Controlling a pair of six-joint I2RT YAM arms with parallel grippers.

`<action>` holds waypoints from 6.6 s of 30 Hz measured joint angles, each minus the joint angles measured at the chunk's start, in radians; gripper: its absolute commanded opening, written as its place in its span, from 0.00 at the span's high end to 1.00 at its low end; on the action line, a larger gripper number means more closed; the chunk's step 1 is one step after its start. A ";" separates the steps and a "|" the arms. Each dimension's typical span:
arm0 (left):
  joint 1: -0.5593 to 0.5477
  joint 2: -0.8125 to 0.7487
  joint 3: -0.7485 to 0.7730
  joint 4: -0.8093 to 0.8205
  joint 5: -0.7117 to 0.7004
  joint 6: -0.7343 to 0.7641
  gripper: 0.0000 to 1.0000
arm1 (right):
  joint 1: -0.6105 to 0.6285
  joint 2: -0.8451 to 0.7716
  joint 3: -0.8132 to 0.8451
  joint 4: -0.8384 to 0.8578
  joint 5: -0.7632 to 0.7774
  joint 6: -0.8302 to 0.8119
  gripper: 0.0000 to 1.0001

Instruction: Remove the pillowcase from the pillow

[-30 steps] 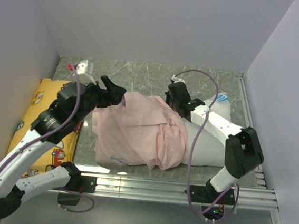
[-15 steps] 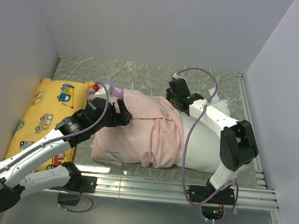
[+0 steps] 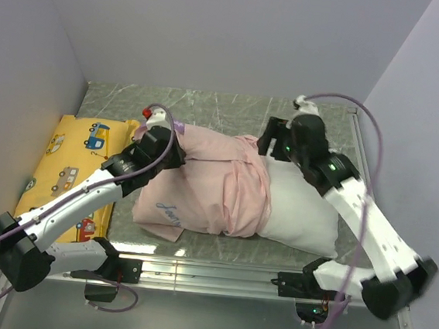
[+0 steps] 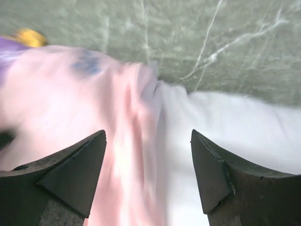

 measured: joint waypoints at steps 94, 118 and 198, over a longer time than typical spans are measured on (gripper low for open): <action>0.072 -0.095 -0.116 -0.030 -0.029 -0.097 0.99 | 0.032 -0.115 -0.401 0.116 0.126 0.063 1.00; 0.699 -0.057 -0.239 0.098 0.550 0.029 0.99 | 0.155 -0.285 -0.264 -0.027 0.119 0.058 0.22; 0.658 -0.180 -0.410 0.252 0.307 -0.087 0.99 | 0.071 -0.238 -0.214 -0.060 -0.041 -0.015 0.18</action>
